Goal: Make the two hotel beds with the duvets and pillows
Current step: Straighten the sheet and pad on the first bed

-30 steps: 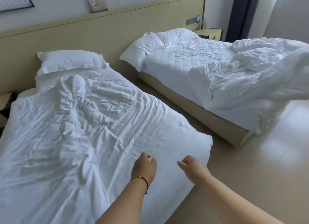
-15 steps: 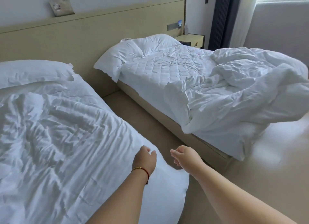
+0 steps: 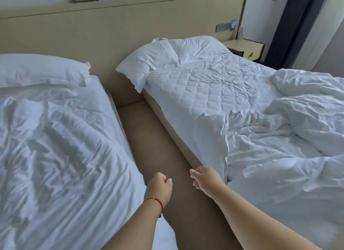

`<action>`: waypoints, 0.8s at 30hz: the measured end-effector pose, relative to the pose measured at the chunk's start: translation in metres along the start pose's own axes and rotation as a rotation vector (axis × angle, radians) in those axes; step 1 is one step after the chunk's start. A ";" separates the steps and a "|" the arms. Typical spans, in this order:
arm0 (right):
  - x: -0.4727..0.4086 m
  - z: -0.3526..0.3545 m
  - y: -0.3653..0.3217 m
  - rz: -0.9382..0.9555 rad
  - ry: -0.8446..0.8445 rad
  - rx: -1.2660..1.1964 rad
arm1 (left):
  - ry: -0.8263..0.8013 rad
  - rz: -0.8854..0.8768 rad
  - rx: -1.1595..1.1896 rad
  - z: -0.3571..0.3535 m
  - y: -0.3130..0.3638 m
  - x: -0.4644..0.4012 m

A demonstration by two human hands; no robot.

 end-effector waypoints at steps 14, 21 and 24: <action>-0.210 -0.050 -0.167 0.191 -0.431 0.211 | 0.168 0.470 0.166 0.095 -0.003 -0.137; -0.249 -0.158 -0.220 0.222 -0.664 0.245 | 0.132 0.564 0.092 0.126 -0.063 -0.161; -0.282 -0.208 -0.258 0.256 -0.710 0.279 | 0.123 0.617 0.030 0.151 -0.102 -0.191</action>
Point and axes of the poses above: each hand's wrist, its own x-axis away from the middle knuckle, its own z-axis out of the back of the hand, y = z × x, the point moved 5 cm from there along -x, towards the middle knuckle, and after that the axes turned 14 degrees about -x, right-handed, at the moved point
